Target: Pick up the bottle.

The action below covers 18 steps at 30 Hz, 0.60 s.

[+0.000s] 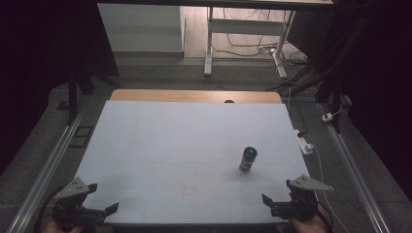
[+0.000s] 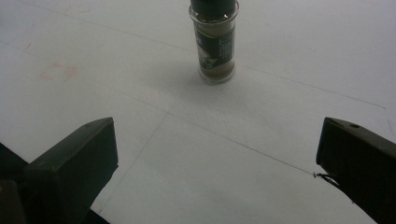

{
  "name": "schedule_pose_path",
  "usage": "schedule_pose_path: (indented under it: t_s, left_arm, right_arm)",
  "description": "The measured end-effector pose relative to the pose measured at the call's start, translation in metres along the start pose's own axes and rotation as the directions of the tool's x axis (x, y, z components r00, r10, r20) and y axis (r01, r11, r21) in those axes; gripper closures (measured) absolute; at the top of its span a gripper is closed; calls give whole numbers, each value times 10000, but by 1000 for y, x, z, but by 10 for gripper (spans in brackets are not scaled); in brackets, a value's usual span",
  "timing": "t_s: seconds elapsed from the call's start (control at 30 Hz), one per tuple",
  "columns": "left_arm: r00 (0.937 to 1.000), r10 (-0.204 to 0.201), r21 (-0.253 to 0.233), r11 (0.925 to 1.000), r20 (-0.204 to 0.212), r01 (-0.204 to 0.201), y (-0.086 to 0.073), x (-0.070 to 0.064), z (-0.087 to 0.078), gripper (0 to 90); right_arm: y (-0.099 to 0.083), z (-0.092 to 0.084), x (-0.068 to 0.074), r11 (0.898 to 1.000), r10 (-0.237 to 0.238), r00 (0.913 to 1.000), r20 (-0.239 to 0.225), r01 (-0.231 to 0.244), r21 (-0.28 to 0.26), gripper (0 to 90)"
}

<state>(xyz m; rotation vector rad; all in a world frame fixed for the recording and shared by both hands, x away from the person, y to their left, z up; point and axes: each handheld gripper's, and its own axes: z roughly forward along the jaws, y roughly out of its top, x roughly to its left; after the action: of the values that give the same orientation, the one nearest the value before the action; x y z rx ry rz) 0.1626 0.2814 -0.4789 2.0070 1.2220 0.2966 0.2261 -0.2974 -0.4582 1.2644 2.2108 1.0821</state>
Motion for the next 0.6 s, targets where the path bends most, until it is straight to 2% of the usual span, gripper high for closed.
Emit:
schedule_pose_path:
  t_s: [0.4, 0.6]
  left_arm:
    - [9999, -63, 137, 9999, 156, 61, 0, 1, 0, 0]
    - [9998, -75, 35, 10000, 169, 75, -1, 1, -1, 0]
  right_arm:
    - [1, 2, 1, 9999, -96, 9999, -98, 97, 76, 0]
    - [1, 2, 1, 9999, -121, 9998, -173, 123, 93, 0]
